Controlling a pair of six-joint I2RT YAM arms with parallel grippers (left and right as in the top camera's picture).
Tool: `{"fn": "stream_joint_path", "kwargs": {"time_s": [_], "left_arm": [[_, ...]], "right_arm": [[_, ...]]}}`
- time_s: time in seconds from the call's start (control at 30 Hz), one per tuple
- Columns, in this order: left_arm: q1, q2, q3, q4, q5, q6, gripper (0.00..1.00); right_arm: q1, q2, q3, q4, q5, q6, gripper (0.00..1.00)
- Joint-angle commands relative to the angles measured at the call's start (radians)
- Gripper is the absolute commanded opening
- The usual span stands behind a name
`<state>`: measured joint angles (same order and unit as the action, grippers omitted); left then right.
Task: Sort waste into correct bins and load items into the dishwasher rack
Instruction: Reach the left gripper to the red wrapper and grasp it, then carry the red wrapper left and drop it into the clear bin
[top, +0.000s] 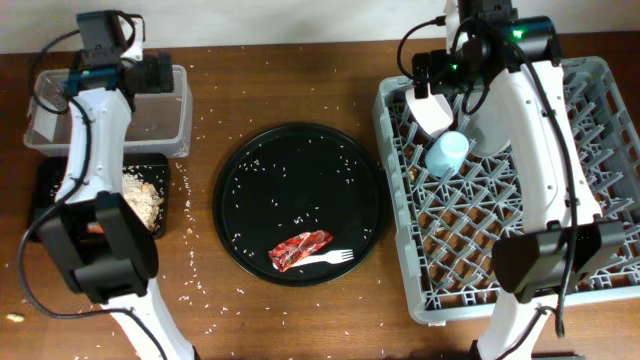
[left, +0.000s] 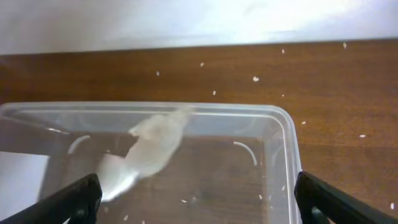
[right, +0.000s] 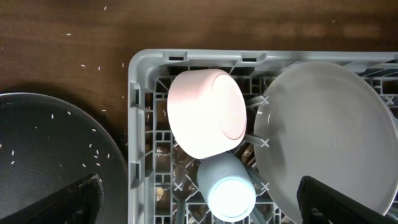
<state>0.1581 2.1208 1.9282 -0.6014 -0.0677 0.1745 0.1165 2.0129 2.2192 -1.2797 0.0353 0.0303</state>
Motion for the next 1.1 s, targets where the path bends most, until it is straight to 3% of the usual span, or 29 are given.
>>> {"fn": "stream_joint_path", "kwargs": {"time_s": [0.0, 0.1, 0.27, 0.33, 0.47, 0.67, 0.87, 1.0, 1.07], "left_arm": [[-0.013, -0.012, 0.021, -0.034, 0.026, -0.001, 0.99], [-0.064, -0.127, 0.054, -0.255, 0.081, 0.006, 0.99], [-0.225, -0.171, 0.015, -0.752, 0.355, 0.252, 0.99], [-0.310, -0.170, -0.072, -0.824, 0.379, 0.303, 0.99], [-0.474, -0.170, -0.314, -0.732, 0.386, 0.290, 0.99], [-0.672, -0.170, -0.558, -0.486, 0.188, 0.288, 0.99], [-0.712, -0.170, -0.654, -0.381, 0.149, 0.288, 0.98], [-0.708, -0.170, -0.678, -0.330, 0.088, 0.288, 0.69], [-0.703, -0.170, -0.678, -0.322, 0.077, 0.288, 0.61]], "right_arm": [[0.000, -0.010, 0.009, 0.000, -0.002, 0.012, 0.99], [0.000, -0.010, 0.009, -0.005, -0.002, 0.012, 0.99], [0.000, -0.010, 0.009, -0.004, -0.002, 0.012, 0.99], [0.000, -0.010, 0.009, -0.006, -0.002, 0.012, 0.99], [0.000, -0.010, 0.009, -0.008, 0.001, 0.012, 0.99], [0.000, -0.010, 0.009, -0.054, 0.001, 0.012, 0.99], [0.000, -0.010, 0.009, -0.068, 0.001, 0.012, 0.99], [0.000, -0.010, 0.009, -0.072, 0.001, 0.012, 0.99], [0.000, -0.010, 0.009, -0.071, 0.001, 0.012, 0.99]]}}
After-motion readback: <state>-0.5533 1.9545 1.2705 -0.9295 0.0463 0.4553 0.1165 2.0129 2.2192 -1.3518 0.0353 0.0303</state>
